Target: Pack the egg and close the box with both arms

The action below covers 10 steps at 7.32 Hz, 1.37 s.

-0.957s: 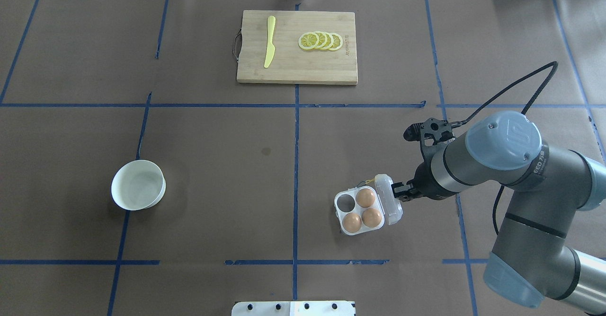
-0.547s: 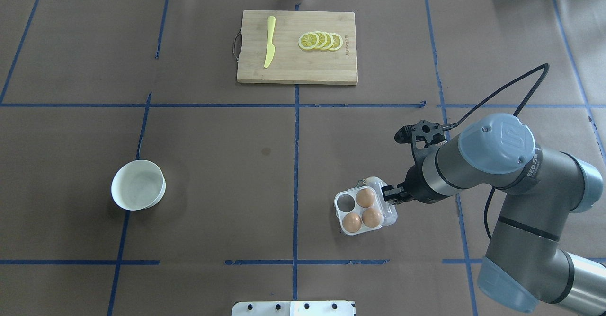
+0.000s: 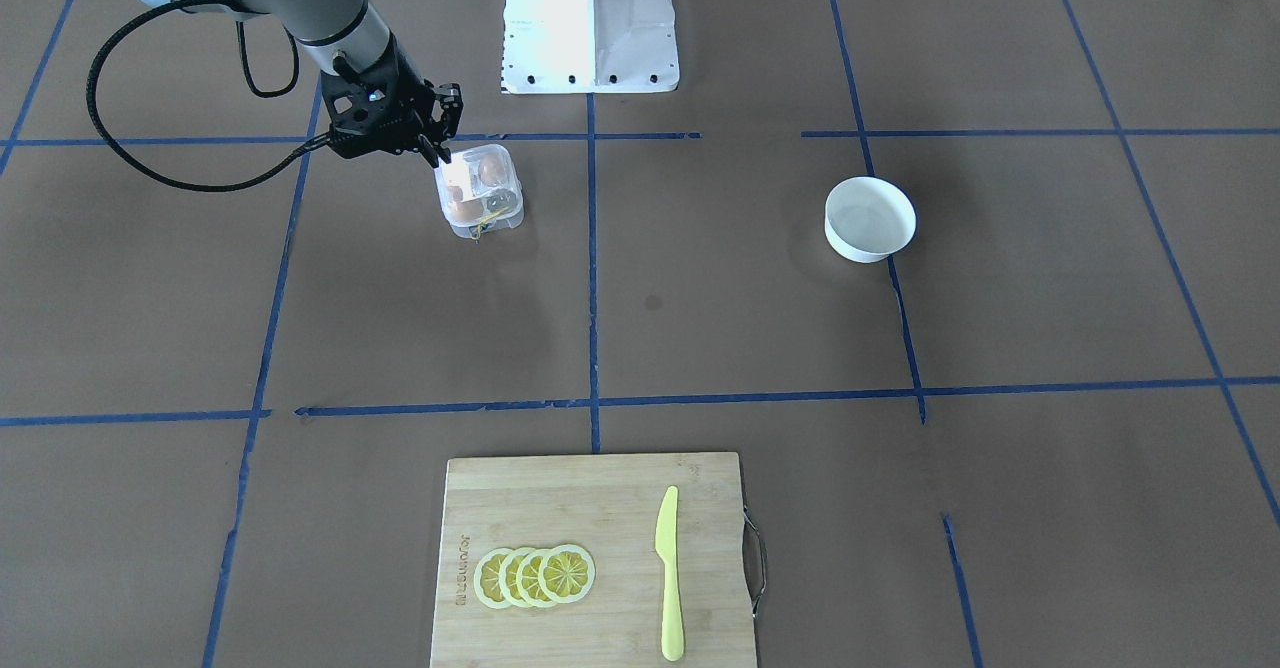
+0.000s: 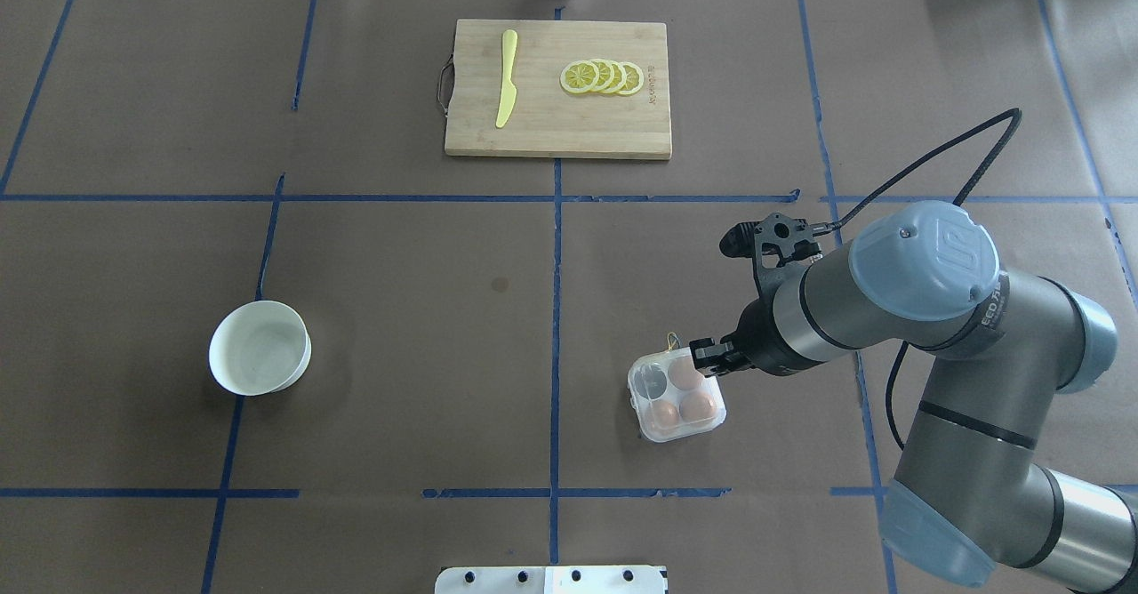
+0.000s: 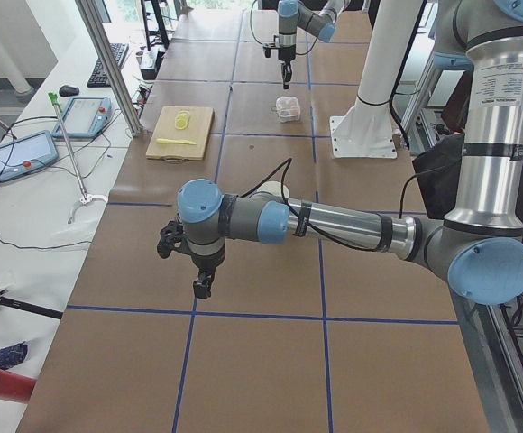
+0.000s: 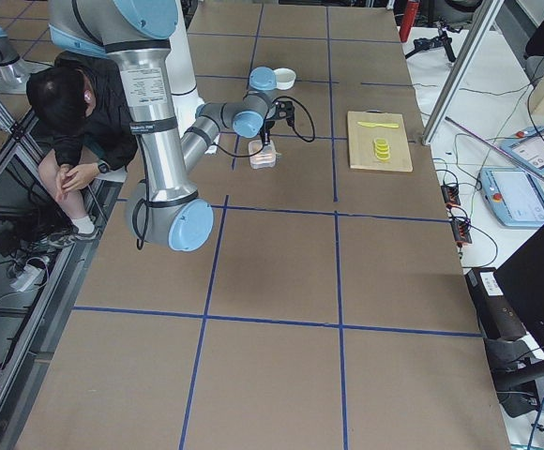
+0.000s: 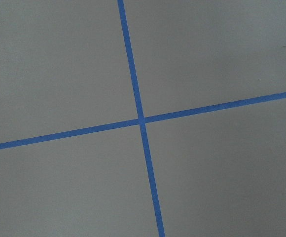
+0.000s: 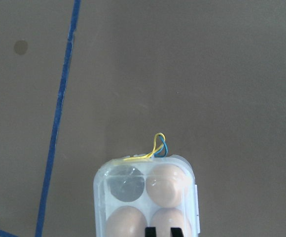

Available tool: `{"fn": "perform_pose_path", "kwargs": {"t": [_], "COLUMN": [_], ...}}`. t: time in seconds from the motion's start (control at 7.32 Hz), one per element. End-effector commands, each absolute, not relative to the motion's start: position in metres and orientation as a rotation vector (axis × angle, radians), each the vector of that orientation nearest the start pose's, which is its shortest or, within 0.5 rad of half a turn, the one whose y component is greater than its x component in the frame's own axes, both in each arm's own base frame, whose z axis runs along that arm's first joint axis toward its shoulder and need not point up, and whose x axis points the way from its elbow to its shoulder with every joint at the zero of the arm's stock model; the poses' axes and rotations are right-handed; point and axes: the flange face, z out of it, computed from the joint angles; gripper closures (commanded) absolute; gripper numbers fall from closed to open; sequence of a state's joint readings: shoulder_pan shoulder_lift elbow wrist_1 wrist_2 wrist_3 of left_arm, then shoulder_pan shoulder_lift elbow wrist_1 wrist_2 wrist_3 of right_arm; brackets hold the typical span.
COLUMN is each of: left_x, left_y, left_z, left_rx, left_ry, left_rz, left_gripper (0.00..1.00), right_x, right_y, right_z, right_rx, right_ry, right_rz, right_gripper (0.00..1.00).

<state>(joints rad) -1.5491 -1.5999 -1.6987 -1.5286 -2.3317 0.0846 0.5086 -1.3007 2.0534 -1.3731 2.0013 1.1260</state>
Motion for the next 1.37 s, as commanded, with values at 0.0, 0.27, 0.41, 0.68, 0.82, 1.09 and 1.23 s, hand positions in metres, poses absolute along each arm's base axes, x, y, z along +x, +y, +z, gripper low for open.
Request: {"fn": "perform_pose_path", "kwargs": {"t": [0.0,0.27,0.41,0.68,0.82,1.09,1.23], "left_x": [-0.053,-0.052,-0.053,-0.054,-0.054,-0.054,-0.054], "left_y": [-0.510,-0.510,-0.509,-0.507,-0.503,-0.504,-0.502], "left_z": [0.588,0.591,0.595,0.597,0.596,0.602,0.606], "left_rx": [0.141,0.136,0.129,0.126,0.130,0.116,0.107], "left_ry": [0.754,0.753,0.751,0.748,0.752,0.749,0.749], "left_rz": [0.144,0.144,0.139,0.138,0.143,0.134,0.130], "left_gripper": [0.00,0.00,0.00,0.00,0.00,0.00,0.00], "right_x": [-0.406,-0.362,-0.314,-0.204,-0.138,-0.013,0.009], "right_y": [-0.362,-0.391,-0.410,-0.455,-0.485,-0.510,-0.509], "right_z": [0.296,0.352,0.392,0.479,0.544,0.629,0.635], "right_rx": [0.079,0.134,0.153,0.149,0.165,0.182,0.182], "right_ry": [-0.966,-0.872,-0.816,-0.749,-0.681,-0.668,-0.666], "right_rz": [-0.098,-0.166,-0.196,-0.242,-0.292,-0.318,-0.282], "right_gripper": [0.79,0.79,0.79,0.76,0.73,0.49,0.00]}}
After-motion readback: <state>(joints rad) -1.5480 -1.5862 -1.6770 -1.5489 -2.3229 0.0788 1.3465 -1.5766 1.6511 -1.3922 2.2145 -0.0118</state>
